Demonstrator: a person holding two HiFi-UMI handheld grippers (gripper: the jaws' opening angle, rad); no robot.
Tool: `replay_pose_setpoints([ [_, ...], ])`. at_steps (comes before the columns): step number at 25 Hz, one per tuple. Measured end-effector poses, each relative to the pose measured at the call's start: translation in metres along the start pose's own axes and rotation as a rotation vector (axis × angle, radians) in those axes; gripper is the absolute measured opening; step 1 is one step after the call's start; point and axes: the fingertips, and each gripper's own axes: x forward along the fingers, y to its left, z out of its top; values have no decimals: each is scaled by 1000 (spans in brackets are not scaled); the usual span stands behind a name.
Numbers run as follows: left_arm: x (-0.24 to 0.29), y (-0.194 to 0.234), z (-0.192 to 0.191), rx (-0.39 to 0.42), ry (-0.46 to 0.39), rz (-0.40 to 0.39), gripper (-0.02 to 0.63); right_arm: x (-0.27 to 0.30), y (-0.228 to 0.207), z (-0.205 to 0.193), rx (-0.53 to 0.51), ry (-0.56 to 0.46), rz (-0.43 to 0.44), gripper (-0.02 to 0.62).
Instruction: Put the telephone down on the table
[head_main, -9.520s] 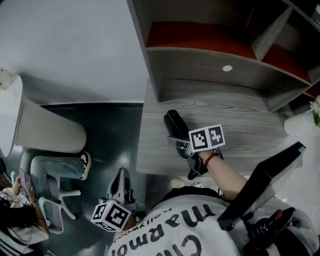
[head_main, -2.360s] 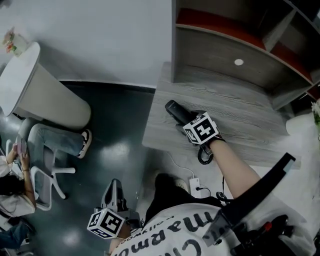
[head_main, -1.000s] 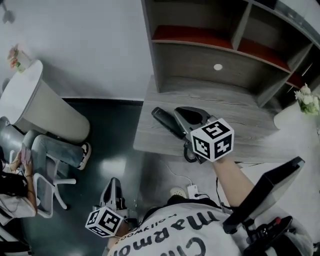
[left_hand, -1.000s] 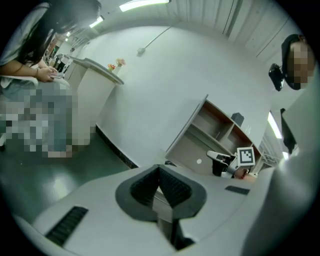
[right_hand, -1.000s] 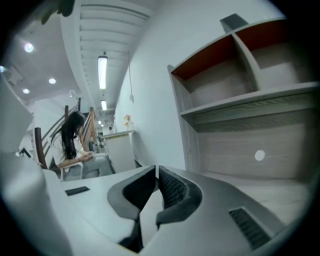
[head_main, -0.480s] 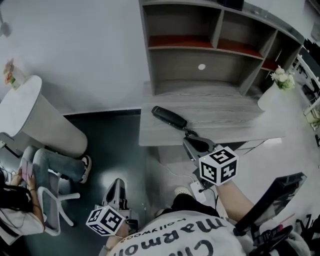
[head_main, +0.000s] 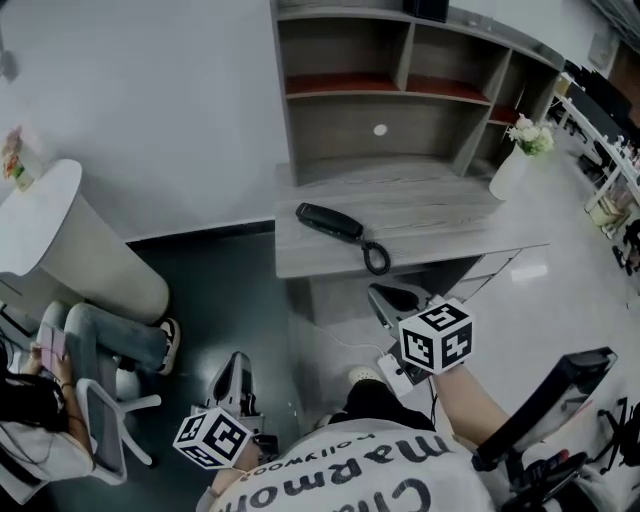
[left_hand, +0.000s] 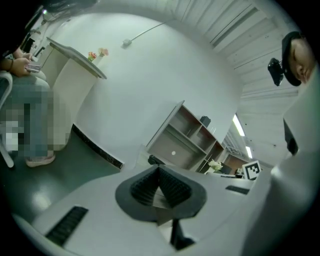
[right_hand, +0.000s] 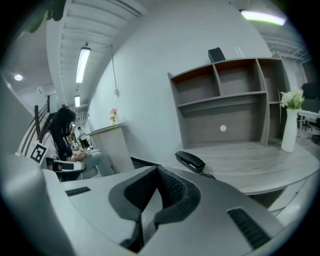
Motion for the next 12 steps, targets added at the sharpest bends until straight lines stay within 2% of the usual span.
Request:
replay_pose_setpoints([
  [12,-8,2,2,-5,33,-42,9,-7,9,5,9,-23,-48,11],
])
